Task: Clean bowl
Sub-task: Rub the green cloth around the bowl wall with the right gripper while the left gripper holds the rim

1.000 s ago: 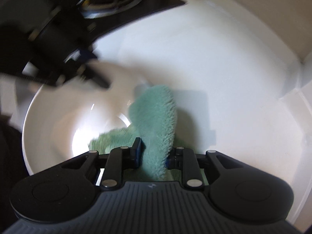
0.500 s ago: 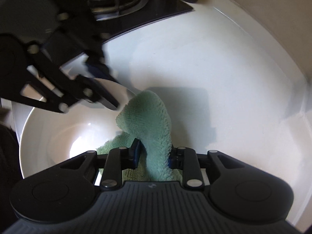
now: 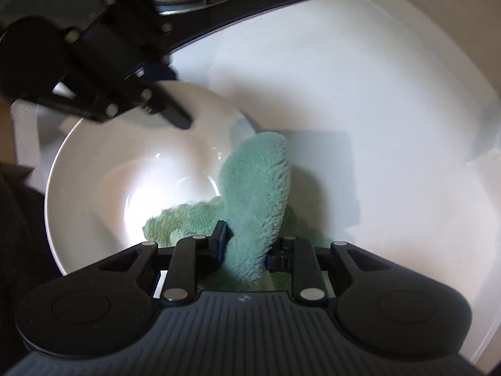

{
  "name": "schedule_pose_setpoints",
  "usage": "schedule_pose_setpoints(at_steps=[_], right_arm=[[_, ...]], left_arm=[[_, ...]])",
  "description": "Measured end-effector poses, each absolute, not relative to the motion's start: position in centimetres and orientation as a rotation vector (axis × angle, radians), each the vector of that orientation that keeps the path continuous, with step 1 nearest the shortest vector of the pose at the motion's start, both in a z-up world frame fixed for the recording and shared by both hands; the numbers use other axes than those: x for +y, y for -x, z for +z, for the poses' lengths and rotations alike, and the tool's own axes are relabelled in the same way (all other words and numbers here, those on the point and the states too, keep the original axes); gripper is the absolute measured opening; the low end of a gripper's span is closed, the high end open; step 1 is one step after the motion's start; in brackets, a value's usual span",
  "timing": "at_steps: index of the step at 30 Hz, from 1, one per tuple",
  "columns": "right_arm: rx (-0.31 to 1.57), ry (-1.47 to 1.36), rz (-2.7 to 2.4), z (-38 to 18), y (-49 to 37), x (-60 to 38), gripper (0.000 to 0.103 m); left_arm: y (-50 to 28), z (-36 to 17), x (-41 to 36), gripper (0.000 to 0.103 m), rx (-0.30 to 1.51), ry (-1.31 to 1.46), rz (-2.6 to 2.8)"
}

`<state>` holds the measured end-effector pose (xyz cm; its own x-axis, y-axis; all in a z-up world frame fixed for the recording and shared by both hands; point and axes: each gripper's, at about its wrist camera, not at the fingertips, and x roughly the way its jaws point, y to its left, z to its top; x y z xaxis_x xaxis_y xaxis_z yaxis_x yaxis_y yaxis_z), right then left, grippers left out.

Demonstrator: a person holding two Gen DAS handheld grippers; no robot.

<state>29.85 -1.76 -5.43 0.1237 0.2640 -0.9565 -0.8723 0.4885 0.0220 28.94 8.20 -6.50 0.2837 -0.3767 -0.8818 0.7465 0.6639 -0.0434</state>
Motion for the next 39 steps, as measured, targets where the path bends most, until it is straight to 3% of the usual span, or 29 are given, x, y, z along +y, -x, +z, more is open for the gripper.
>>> schedule_pose_setpoints(at_steps=[7, 15, 21, 26, 33, 39], right_arm=[[1.065, 0.696, 0.925, -5.2, -31.0, -0.4, 0.022], [1.085, 0.524, 0.865, -5.1, -31.4, -2.3, 0.019], [1.084, 0.412, 0.791, -5.1, -30.6, -3.8, 0.016], [1.125, 0.495, 0.865, -5.2, -29.1, -3.5, 0.017], [1.125, 0.652, 0.884, -5.2, -29.5, -2.6, 0.022], [1.067, 0.594, 0.832, -5.4, -30.3, -2.6, 0.022]], left_arm=[[-31.0, -6.6, 6.9, 0.009, 1.003, -0.499, -0.859], [-28.9, -6.5, 9.6, 0.019, 1.036, -0.282, -0.642], [-27.3, -6.8, 10.1, 0.018, 1.024, -0.233, -0.573], [-29.0, -6.6, 9.8, 0.008, 1.026, -0.334, -0.651], [-32.3, -6.9, 7.7, 0.010, 1.000, -0.507, -0.782], [-33.5, -7.0, 8.1, 0.010, 0.983, -0.484, -0.781]])
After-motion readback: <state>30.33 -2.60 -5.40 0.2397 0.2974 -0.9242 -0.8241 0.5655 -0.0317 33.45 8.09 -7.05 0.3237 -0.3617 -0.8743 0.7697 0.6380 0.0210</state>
